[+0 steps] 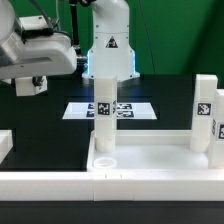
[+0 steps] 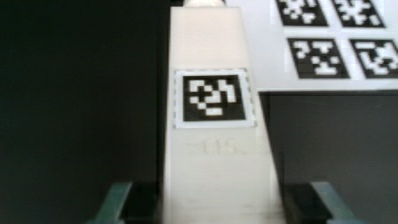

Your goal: Assemble desk

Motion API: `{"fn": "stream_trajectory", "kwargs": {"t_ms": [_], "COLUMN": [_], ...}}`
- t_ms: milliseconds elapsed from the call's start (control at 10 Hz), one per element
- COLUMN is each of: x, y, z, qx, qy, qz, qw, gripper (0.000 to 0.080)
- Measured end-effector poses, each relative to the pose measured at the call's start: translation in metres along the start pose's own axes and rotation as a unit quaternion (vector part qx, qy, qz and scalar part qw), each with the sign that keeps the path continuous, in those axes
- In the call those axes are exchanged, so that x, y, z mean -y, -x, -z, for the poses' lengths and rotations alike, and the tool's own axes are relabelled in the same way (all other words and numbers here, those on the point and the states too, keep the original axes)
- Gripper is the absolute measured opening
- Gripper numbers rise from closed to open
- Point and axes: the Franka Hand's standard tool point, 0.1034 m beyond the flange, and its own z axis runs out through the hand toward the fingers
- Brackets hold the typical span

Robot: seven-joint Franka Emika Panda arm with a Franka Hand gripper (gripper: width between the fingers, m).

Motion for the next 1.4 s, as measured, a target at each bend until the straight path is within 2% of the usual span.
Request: {"fn": "stream_trajectory", "kwargs": {"t_ms": [100, 200, 300, 400, 500, 600, 700, 800, 900, 1000, 1100, 1200, 1300, 1400], "x": [0.003, 0.023, 0.038, 0.038, 0.025, 0.022, 0.022, 0.023, 0.039, 0.055, 0.071, 0.089, 0.117, 0.134], "y": [-0.011, -0.008, -0.015, -0.016, -0.013, -0.015, -0.016, -0.016, -0.021, -0.027, -0.038, -0.046, -0.053, -0.059], "z": [-0.007, 0.021, 0.073, 0.104, 0.113, 0.110, 0.109, 0.114, 0.129, 0.144, 0.159, 0.166, 0.173, 0.184], "qx": [-0.048, -0.073, -0.135, -0.177, -0.210, -0.247, -0.273, -0.293, -0.316, -0.334, -0.376, -0.417, -0.436, -0.463], "qy": [0.022, 0.029, 0.049, 0.062, 0.067, 0.073, 0.074, 0.076, 0.076, 0.053, 0.027, 0.023, 0.009, 0.013], "qz": [0.005, 0.020, 0.045, 0.077, 0.068, 0.065, 0.065, 0.055, 0.046, 0.029, 0.006, -0.006, -0.034, -0.031], "qw": [0.999, 0.997, 0.989, 0.979, 0.973, 0.964, 0.957, 0.952, 0.945, 0.941, 0.926, 0.909, 0.899, 0.885], "gripper": [0.0291, 0.0291, 0.0291, 0.0291, 0.0291, 0.0291, 0.0291, 0.0291, 0.0291, 0.0291, 0.0291, 0.0291, 0.0291, 0.0291]}}
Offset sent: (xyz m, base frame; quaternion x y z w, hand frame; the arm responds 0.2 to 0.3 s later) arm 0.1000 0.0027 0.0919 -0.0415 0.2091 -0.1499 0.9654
